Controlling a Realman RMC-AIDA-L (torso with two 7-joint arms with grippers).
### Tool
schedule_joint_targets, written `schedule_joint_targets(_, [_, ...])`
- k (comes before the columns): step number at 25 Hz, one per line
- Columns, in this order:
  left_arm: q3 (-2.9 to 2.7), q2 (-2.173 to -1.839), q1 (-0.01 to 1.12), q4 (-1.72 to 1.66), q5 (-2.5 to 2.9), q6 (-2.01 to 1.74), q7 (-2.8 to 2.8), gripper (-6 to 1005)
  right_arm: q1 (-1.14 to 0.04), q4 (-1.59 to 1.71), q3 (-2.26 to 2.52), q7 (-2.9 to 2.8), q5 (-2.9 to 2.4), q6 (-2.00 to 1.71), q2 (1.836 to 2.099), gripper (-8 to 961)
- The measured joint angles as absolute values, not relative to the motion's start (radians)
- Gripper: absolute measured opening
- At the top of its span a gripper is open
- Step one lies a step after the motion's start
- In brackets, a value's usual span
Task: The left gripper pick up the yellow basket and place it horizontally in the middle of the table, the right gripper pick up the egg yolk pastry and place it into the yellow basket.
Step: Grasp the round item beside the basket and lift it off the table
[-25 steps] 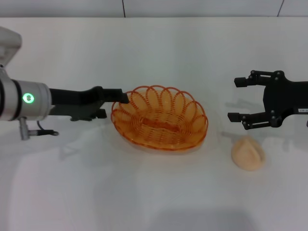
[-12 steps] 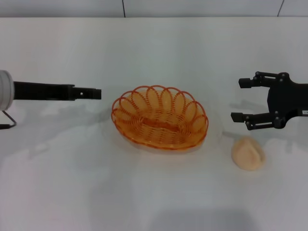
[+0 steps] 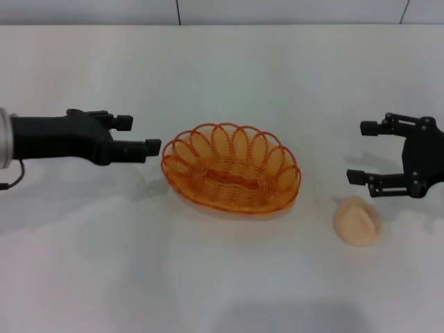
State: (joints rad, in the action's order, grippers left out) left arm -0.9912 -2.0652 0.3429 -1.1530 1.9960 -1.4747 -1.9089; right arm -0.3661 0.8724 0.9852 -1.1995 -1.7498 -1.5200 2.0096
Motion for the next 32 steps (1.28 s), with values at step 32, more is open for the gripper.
schedule_joint_targets(32, [-0.698, -1.998, 0.336, -0.821, 1.970, -1.724, -1.228, 835, -0.402, 1.153, 1.065, -1.712, -2.088, -1.667, 2.009, 842])
